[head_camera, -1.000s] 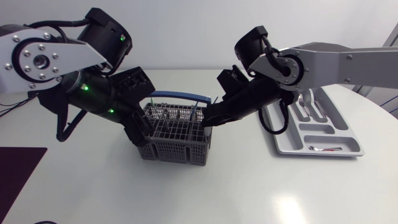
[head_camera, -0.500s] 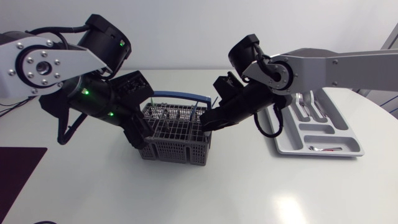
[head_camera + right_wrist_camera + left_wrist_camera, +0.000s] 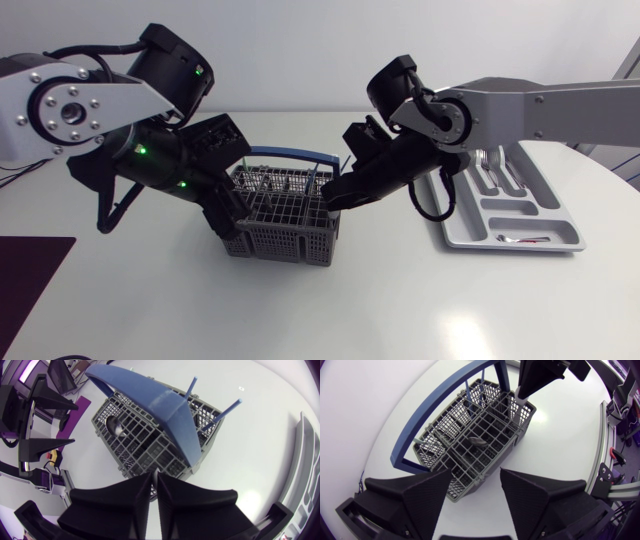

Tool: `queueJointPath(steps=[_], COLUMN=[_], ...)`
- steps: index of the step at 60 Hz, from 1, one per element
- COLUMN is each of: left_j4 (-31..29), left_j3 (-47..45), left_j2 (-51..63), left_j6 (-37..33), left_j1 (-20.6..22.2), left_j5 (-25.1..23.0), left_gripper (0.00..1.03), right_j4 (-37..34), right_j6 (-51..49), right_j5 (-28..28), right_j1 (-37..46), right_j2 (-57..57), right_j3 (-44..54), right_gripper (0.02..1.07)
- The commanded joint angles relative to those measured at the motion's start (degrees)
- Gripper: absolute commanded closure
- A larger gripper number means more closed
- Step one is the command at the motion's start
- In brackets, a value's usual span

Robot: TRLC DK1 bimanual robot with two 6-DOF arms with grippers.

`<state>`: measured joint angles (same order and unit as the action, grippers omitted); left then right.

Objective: Unload the cutlery basket into the drawer organizer.

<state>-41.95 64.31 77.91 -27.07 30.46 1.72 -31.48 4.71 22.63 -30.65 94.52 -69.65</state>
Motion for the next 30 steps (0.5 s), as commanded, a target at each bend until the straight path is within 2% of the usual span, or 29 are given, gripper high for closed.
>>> queueJointPath(steps=[1, 30], left_j4=[0.29, 0.82], left_j3=[-1.03, -1.65], left_j2=[-0.30, 0.23], left_j6=[-0.62, 0.44], left_j1=[0.66, 2.15], left_j5=[-0.66, -0.66], left_gripper=[0.36, 0.36], right_j4=[-0.68, -3.94], right_j6=[0.56, -0.32], right_j5=[-0.13, -0.48], right_j1=[-0.02, 0.51], right_j2=[-1.00, -5.75], right_j3=[1.44, -0.31], right_gripper=[0.97, 1.00])
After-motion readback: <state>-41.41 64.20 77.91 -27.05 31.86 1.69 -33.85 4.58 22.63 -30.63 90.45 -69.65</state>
